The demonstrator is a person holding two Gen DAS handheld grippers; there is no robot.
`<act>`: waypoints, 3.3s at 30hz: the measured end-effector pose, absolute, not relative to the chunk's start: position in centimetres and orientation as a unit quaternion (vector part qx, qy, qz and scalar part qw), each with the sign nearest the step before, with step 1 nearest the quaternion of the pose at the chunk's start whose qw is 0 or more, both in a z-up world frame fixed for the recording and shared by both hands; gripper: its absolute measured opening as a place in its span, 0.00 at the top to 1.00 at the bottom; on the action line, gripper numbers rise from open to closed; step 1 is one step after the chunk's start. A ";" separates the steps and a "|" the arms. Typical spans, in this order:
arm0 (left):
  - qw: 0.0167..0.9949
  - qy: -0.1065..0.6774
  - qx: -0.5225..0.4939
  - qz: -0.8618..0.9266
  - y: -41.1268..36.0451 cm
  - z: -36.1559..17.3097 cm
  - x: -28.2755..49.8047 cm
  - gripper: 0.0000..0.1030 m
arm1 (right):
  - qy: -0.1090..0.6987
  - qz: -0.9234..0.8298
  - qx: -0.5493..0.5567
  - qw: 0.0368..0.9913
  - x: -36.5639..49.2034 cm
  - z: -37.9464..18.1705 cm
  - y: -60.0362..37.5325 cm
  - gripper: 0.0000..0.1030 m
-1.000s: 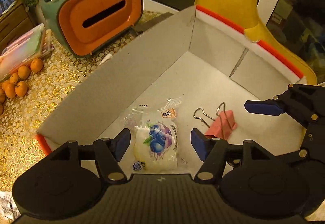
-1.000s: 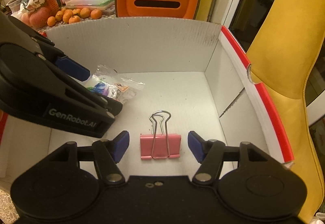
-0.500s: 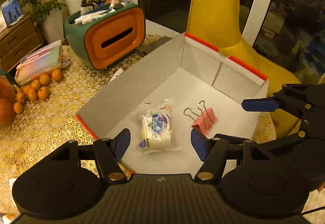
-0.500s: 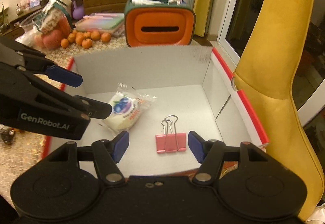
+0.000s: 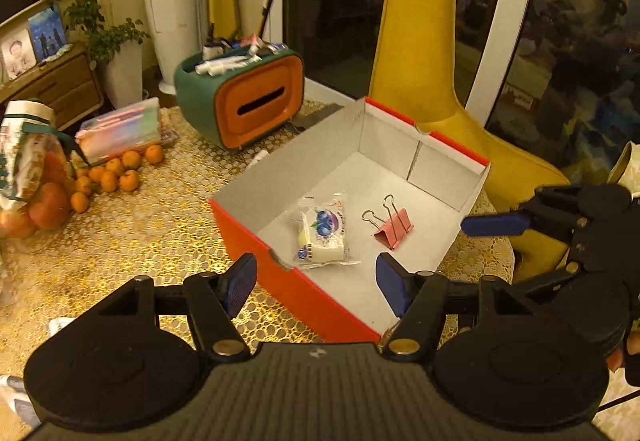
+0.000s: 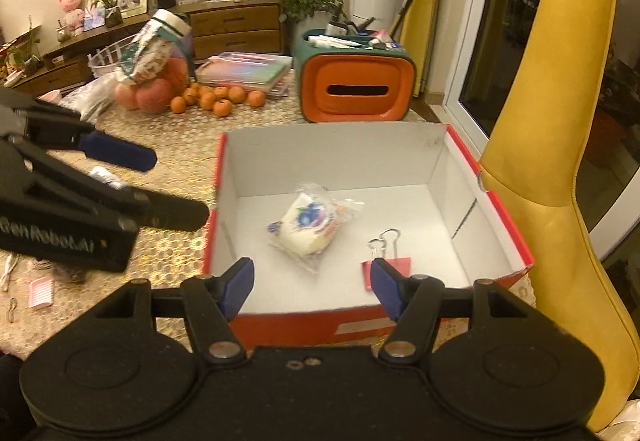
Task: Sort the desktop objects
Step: 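Move both tools back over the cluttered table, then grasp the white cable with the left tool while the right tool grasps the black-filled bag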
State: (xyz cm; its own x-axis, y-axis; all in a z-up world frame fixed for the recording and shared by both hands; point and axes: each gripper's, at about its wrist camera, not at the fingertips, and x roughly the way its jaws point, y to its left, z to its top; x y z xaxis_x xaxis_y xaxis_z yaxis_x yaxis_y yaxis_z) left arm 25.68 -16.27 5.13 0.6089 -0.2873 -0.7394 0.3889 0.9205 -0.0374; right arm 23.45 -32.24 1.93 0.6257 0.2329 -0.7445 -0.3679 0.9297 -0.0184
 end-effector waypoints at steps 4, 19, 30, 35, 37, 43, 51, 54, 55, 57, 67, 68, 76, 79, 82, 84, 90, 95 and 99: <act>0.902 0.386 0.063 -0.183 -14.2 6.1 24.1 0.37 | 0.394 0.181 -0.086 0.897 21.7 2.4 -31.0 0.37; 0.924 0.352 0.069 -0.129 -4.4 6.8 18.8 0.32 | 0.360 0.215 -0.070 0.905 17.6 3.0 -25.8 0.23; 0.933 0.344 0.058 -0.088 1.1 5.1 14.4 0.22 | 0.360 0.223 -0.053 0.904 15.4 1.3 -22.0 0.17; 0.932 0.350 0.038 -0.084 3.0 3.6 12.8 0.18 | 0.352 0.221 -0.055 0.908 14.5 0.7 -20.5 0.16; 0.935 0.345 0.033 -0.077 3.7 2.9 12.1 0.17 | 0.349 0.221 -0.052 0.909 14.2 0.5 -19.9 0.16; 0.936 0.348 0.010 -0.059 6.1 0.3 10.3 0.01 | 0.352 0.217 -0.044 0.910 14.0 -0.6 -18.4 0.16; 0.932 0.359 -0.024 -0.026 9.0 -3.4 8.9 0.01 | 0.358 0.222 -0.043 0.906 13.8 -2.8 -16.1 0.13; 0.931 0.364 -0.030 -0.010 9.9 -4.7 8.6 0.01 | 0.360 0.223 -0.038 0.905 13.8 -3.7 -15.3 0.13; 0.930 0.367 -0.032 -0.005 10.1 -5.1 8.5 0.01 | 0.362 0.223 -0.037 0.905 13.9 -4.0 -15.0 0.13; 0.930 0.366 -0.032 0.007 10.6 -5.7 8.2 0.01 | 0.364 0.225 -0.035 0.903 14.0 -4.5 -14.4 0.13; 0.931 0.362 -0.026 0.022 12.0 -8.3 8.0 0.01 | 0.374 0.228 -0.032 0.898 15.1 -6.7 -11.3 0.13; 0.931 0.363 -0.024 0.024 12.2 -8.6 8.1 0.01 | 0.375 0.228 -0.032 0.898 15.2 -6.9 -11.0 0.13; 0.924 0.379 -0.024 0.039 13.2 -10.6 8.7 0.01 | 0.380 0.221 -0.033 0.897 16.4 -8.4 -8.9 0.13; 0.923 0.381 -0.019 0.050 13.2 -11.1 8.9 0.01 | 0.385 0.218 -0.027 0.897 17.0 -8.9 -8.6 0.13; 0.923 0.380 -0.017 0.055 13.2 -11.2 9.0 0.01 | 0.389 0.218 -0.019 0.895 17.4 -9.2 -8.1 0.13; 0.924 0.378 -0.018 0.057 13.1 -11.3 9.1 0.01 | 0.392 0.218 -0.019 0.894 17.6 -9.5 -7.8 0.13; 0.921 0.381 -0.034 0.069 13.6 -11.9 9.5 0.02 | 0.401 0.211 -0.019 0.891 18.3 -10.4 -7.0 0.14; 0.922 0.378 -0.033 0.081 13.8 -12.2 9.5 0.10 | 0.409 0.209 -0.015 0.888 18.8 -10.9 -6.6 0.15; 0.920 0.381 -0.039 0.083 13.8 -12.5 9.5 0.27 | 0.410 0.210 -0.019 0.888 18.9 -11.2 -6.2 0.17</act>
